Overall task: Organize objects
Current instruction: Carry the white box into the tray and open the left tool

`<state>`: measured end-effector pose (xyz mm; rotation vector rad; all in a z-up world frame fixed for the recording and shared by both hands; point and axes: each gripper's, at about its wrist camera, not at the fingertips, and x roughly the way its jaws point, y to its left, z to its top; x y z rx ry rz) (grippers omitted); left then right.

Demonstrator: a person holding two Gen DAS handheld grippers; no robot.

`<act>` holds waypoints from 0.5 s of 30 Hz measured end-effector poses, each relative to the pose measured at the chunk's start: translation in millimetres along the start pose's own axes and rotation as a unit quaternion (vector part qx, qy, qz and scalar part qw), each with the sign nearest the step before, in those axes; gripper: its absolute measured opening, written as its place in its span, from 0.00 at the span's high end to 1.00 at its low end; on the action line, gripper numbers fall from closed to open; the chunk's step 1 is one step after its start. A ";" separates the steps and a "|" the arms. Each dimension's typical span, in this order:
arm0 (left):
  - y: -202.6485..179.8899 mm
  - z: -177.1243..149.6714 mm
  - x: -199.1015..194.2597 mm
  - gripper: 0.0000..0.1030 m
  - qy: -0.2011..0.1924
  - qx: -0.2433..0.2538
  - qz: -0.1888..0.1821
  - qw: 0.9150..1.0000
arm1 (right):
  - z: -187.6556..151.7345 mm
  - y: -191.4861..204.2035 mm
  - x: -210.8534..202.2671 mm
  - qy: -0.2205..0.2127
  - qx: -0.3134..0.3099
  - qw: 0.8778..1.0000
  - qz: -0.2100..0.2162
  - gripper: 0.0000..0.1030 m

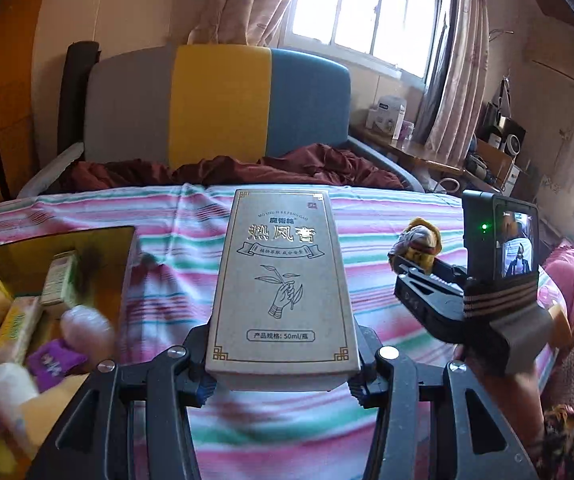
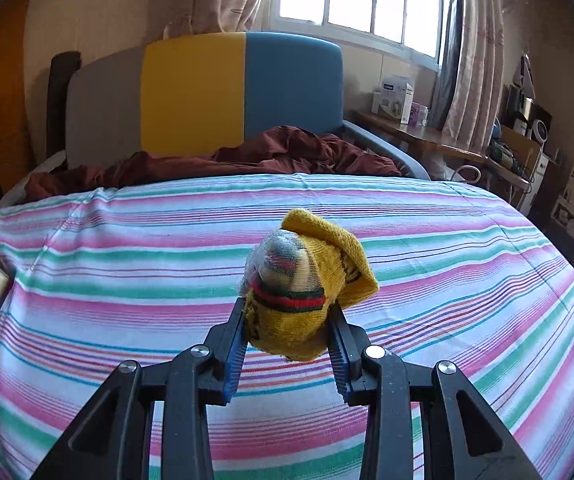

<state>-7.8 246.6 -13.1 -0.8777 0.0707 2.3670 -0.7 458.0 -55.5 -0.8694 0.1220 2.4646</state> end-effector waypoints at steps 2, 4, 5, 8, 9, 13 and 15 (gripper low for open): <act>14.6 -0.9 -8.7 0.51 0.003 -0.016 -0.001 1.000 | -1.5 3.9 -1.9 0.002 -0.008 1.000 0.000 0.64; 31.2 -1.2 -17.7 0.51 0.000 -0.034 0.006 0.999 | -3.1 8.3 -3.7 0.003 -0.017 1.000 -0.002 0.64; 41.3 -0.8 -22.8 0.51 -0.004 -0.046 0.010 0.999 | -4.2 10.6 -5.2 0.002 -0.022 1.000 -0.003 0.64; 72.2 1.4 -36.9 0.51 -0.013 -0.077 0.025 0.997 | -6.3 16.2 -7.2 0.001 -0.035 0.999 -0.005 0.64; 82.9 2.5 -40.6 0.51 -0.015 -0.089 0.032 0.995 | -7.0 18.2 -7.9 0.001 -0.040 0.999 -0.006 0.64; 125.3 6.7 -48.4 0.51 -0.017 -0.126 0.058 0.990 | -9.6 24.5 -10.9 -0.001 -0.054 0.999 -0.009 0.64; 150.4 8.0 -47.8 0.51 -0.008 -0.144 0.070 0.987 | -11.1 26.5 -11.4 0.001 -0.057 0.998 -0.008 0.64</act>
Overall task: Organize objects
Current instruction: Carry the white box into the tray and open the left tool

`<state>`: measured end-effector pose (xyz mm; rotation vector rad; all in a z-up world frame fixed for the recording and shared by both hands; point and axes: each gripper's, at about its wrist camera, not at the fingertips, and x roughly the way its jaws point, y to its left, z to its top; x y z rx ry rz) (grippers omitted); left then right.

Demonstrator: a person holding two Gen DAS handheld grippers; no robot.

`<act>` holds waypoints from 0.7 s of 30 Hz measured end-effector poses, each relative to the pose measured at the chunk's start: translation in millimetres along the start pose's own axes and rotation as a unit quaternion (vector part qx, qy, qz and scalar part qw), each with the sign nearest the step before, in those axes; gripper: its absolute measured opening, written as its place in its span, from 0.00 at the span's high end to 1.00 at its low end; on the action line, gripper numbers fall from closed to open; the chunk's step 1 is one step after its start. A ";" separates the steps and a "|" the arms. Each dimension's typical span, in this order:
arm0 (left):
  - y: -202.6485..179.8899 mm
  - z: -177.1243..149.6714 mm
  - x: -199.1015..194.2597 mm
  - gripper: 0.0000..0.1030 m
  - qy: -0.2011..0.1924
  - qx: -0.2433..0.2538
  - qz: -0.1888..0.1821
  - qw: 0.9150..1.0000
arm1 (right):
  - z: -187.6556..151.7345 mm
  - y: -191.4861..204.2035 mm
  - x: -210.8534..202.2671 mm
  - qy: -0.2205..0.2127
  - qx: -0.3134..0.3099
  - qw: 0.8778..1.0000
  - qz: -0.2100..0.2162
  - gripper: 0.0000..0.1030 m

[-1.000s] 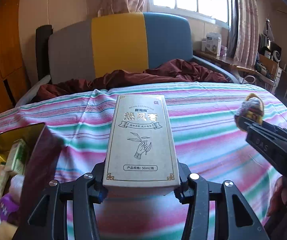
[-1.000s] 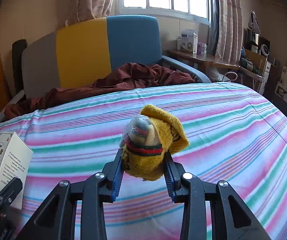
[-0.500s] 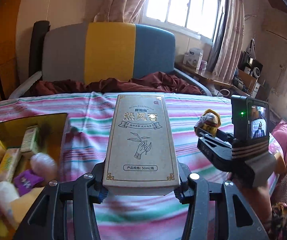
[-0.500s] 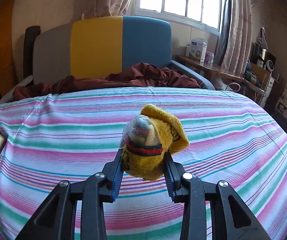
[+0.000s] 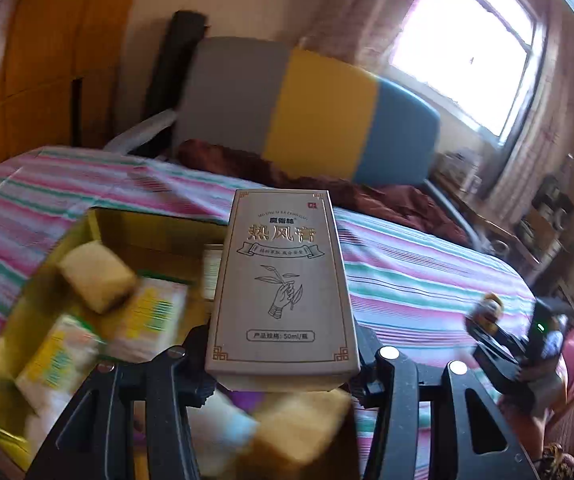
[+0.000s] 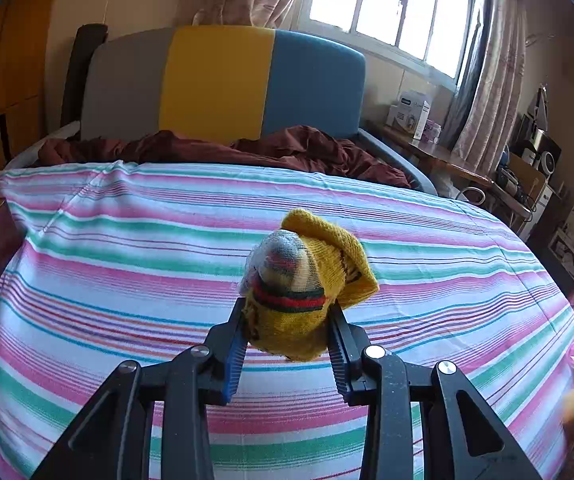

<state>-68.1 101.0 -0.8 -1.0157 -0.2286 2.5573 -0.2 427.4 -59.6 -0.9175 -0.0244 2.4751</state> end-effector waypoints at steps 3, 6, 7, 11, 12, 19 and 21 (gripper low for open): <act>32.3 8.5 9.4 0.51 0.021 -0.025 0.013 0.999 | -1.8 0.7 -0.6 0.005 0.001 1.000 0.000 0.64; 59.4 15.0 21.1 0.51 0.047 -0.039 0.027 0.998 | -3.2 -1.3 -3.6 0.003 0.008 1.000 0.007 0.64; 65.6 15.5 23.3 0.51 0.048 -0.048 0.032 0.997 | -3.6 -2.8 -5.5 0.002 0.013 1.000 0.016 0.64; 90.6 18.5 36.8 0.51 0.080 -0.074 0.030 0.994 | -6.4 -4.8 -17.3 -0.012 0.025 0.999 0.038 0.64; 94.7 18.1 38.8 0.51 0.087 -0.078 0.029 0.993 | -7.1 -4.1 -19.9 -0.015 0.025 0.999 0.040 0.64; 109.1 11.5 43.6 0.50 0.108 -0.071 0.031 0.991 | -8.7 5.5 -45.9 -0.023 0.039 0.996 0.070 0.64; 103.8 11.9 49.8 0.50 0.119 -0.059 0.032 0.991 | -7.6 10.7 -53.5 -0.024 0.049 0.995 0.088 0.64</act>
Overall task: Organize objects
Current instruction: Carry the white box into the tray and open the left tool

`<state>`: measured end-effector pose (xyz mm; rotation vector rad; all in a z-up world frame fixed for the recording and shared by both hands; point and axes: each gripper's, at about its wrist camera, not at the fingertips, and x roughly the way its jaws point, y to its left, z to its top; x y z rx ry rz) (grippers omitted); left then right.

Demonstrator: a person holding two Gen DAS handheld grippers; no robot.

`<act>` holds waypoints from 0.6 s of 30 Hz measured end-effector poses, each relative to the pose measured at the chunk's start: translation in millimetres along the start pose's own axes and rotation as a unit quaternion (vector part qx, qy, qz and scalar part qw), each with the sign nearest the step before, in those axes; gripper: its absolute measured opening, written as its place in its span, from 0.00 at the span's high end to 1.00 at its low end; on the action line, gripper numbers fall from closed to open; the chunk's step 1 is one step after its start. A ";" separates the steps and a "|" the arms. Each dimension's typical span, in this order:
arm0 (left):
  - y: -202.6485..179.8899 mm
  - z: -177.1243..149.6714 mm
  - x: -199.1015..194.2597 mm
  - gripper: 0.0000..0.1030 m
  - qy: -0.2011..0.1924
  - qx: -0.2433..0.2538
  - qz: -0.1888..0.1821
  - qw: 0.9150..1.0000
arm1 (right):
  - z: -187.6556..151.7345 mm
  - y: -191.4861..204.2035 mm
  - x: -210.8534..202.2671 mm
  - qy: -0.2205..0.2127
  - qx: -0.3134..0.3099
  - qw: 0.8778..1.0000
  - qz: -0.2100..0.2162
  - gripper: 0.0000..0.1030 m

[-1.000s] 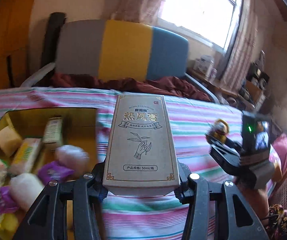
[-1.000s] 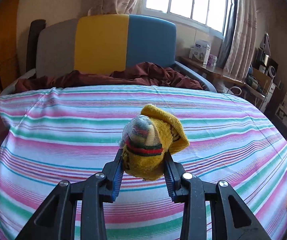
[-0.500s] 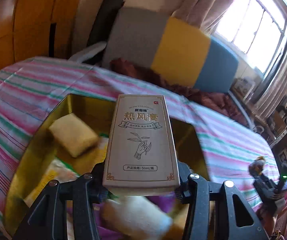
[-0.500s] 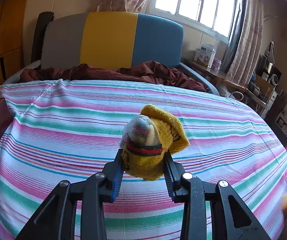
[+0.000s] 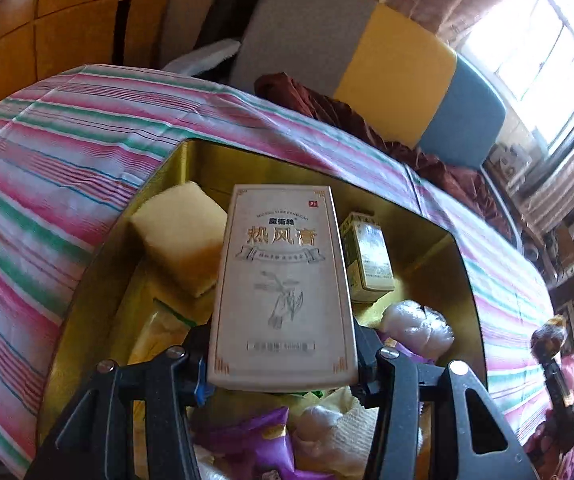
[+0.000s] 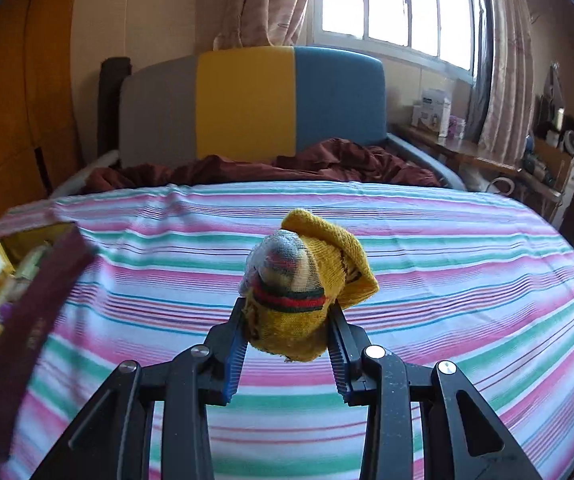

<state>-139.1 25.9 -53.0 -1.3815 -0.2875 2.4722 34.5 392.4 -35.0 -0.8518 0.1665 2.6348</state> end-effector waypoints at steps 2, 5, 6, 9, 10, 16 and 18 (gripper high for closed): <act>-8.2 2.2 10.5 0.50 0.014 0.021 0.005 1.000 | 1.8 10.1 -8.3 -0.004 0.007 1.000 0.019 0.64; -20.0 5.6 18.1 0.50 0.022 0.047 0.003 0.999 | 6.6 28.4 -22.6 -0.015 0.009 0.999 0.049 0.64; -22.9 6.9 20.2 0.50 0.027 0.053 -0.002 0.998 | 7.9 35.2 -28.6 -0.021 0.007 0.998 0.057 0.64; -29.2 6.9 20.6 0.50 0.036 0.076 0.010 0.996 | 12.0 53.3 -45.9 -0.034 0.001 0.996 0.081 0.64; -28.7 6.4 18.2 0.49 0.033 0.074 0.012 0.997 | 13.8 59.0 -51.1 -0.035 0.000 0.995 0.093 0.64; -6.1 -2.1 -13.0 0.23 -0.012 0.016 -0.005 1.000 | 15.9 94.6 -75.5 -0.037 -0.017 0.987 0.156 0.64; 4.0 -9.4 -27.6 0.23 -0.036 -0.005 -0.018 0.999 | 12.5 108.4 -79.7 -0.030 -0.025 0.983 0.178 0.64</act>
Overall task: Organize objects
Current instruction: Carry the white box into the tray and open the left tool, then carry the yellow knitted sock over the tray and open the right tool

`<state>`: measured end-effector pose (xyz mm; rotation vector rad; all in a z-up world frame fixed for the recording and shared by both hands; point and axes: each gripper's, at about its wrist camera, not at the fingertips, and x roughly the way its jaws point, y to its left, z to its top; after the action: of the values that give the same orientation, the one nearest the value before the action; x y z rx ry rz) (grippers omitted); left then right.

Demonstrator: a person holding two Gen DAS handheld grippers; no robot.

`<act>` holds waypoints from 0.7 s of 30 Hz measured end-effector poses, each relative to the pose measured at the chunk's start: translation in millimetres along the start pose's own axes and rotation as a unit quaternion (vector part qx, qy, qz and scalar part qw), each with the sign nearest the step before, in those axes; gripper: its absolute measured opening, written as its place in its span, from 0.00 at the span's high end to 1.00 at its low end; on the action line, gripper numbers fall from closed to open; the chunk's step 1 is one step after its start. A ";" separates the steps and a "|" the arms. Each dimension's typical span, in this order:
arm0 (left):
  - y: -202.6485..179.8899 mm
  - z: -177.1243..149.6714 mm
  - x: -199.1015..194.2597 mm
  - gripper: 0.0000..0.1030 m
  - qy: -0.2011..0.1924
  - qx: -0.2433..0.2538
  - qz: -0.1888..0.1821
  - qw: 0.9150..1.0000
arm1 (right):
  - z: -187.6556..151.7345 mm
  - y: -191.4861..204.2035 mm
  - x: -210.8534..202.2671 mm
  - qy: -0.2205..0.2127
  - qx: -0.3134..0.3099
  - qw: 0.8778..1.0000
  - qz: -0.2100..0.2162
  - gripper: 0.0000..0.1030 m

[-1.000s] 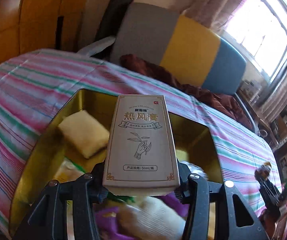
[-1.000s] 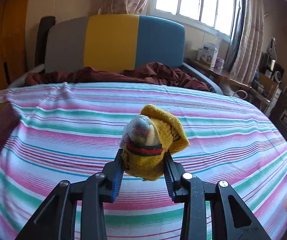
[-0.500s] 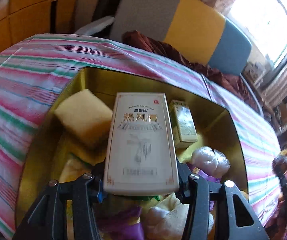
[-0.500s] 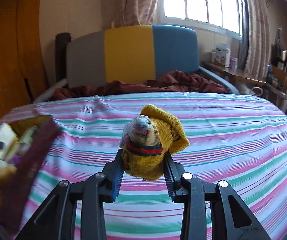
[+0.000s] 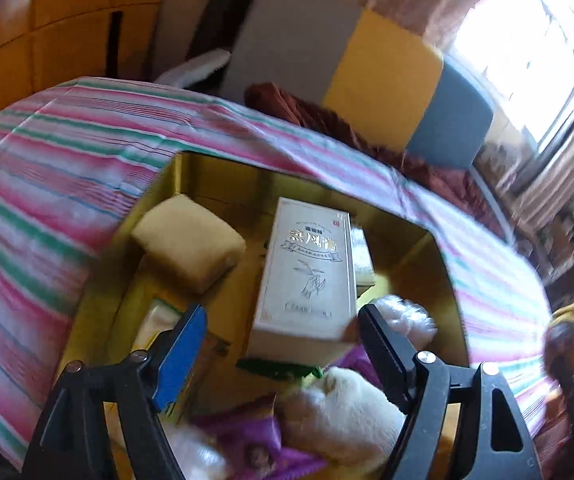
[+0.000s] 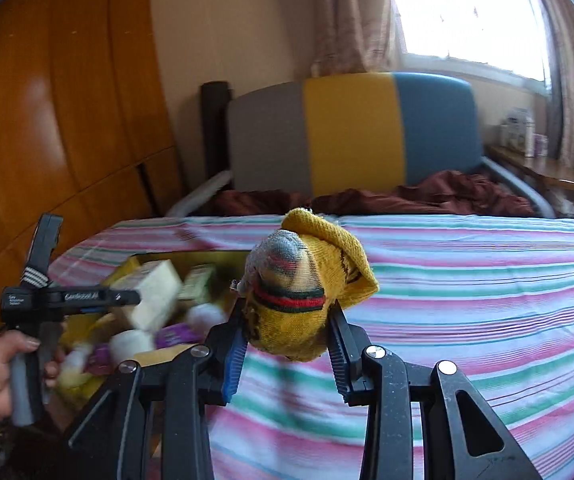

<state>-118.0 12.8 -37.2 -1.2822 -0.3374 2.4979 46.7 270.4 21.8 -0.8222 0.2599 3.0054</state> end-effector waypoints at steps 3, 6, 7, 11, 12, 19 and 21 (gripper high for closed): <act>10.9 -7.9 -18.9 0.24 -0.030 -0.023 0.004 0.999 | -7.1 18.7 2.5 0.009 -0.016 1.000 0.025 0.64; 19.4 -13.3 -35.1 0.25 -0.058 -0.041 0.009 0.997 | -15.7 34.0 2.7 0.021 -0.033 0.998 0.044 0.64; 21.8 -14.8 -40.5 0.25 -0.068 -0.046 0.011 0.997 | -18.8 38.8 3.1 0.027 -0.032 0.998 0.047 0.64; 25.1 -20.1 -56.2 0.25 -0.090 -0.059 0.018 0.994 | -27.9 54.4 4.1 0.041 -0.042 0.996 0.062 0.64; 24.8 -22.6 -60.2 0.25 -0.095 -0.059 0.019 0.994 | -29.5 58.3 4.5 0.045 -0.044 0.996 0.067 0.64; 11.1 -32.9 -75.4 0.25 -0.102 -0.037 0.027 0.994 | -38.0 81.6 7.6 0.069 -0.066 0.991 0.089 0.64; 7.4 -35.7 -78.3 0.25 -0.105 -0.029 0.037 0.993 | -39.6 89.5 8.1 0.072 -0.073 0.991 0.090 0.64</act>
<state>-47.0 -21.3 -1.8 -1.0707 -0.4211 2.7117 54.6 175.4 -1.9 -1.0885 0.1213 3.1676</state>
